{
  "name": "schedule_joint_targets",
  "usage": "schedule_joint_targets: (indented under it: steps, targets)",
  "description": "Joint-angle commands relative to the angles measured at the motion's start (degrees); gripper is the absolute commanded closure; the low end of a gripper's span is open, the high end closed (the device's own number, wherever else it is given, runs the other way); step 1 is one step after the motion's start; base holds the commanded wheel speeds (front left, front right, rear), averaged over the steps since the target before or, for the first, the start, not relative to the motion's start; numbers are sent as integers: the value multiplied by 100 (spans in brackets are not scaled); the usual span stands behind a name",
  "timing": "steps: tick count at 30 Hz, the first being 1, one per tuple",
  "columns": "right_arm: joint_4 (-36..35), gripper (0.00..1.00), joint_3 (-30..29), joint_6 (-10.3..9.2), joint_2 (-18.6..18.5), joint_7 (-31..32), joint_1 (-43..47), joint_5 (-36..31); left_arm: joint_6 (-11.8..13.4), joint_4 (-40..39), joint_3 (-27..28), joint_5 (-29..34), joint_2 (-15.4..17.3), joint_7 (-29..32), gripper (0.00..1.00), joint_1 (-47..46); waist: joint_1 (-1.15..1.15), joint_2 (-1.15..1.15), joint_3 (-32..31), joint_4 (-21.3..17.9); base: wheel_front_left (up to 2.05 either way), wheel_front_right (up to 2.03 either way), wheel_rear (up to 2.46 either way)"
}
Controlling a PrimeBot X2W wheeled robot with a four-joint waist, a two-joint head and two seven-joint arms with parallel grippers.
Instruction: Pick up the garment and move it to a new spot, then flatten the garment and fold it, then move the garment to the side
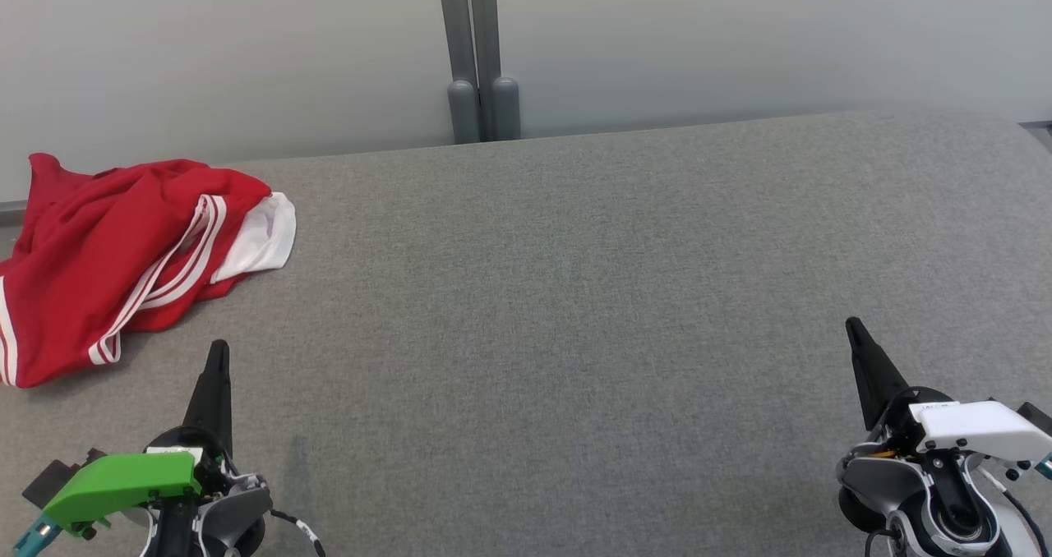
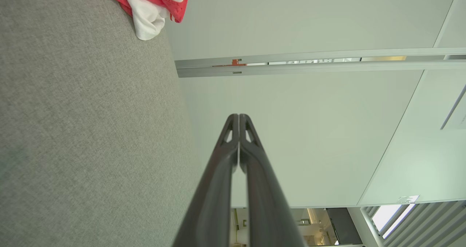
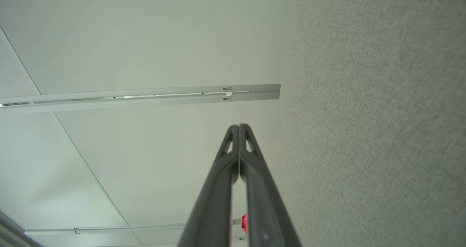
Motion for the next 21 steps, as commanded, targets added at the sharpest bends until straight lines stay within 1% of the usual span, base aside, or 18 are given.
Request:
schedule_joint_targets:
  steps: [1,7,8,11,16,21]
  targets:
    - [-26,100,-6,6,-28,9,-31,42,-37,-7,15,14,50,10,100,-77,0,0,0,0,0,0,0]
    - [-26,100,-6,6,-28,9,-31,42,-37,-7,15,14,50,10,100,-77,0,0,0,0,0,0,0]
    - [0,0,0,0,0,0,0,0,0,0,0,0,0,0,0,0,0,0,0,0,0,0,0]
    - [74,0,17,0,28,-29,66,-3,8,84,-37,3,-25,-33,0,62,0,0,0,0,0,0,0]
    - [-15,0,113,0,25,-174,130,-47,7,32,-194,29,-21,-180,0,97,0,0,3,-1,0,0,0]
    - [-97,0,194,0,0,-318,182,-327,5,-14,-298,175,-17,-323,0,125,0,0,4,-5,0,0,0]
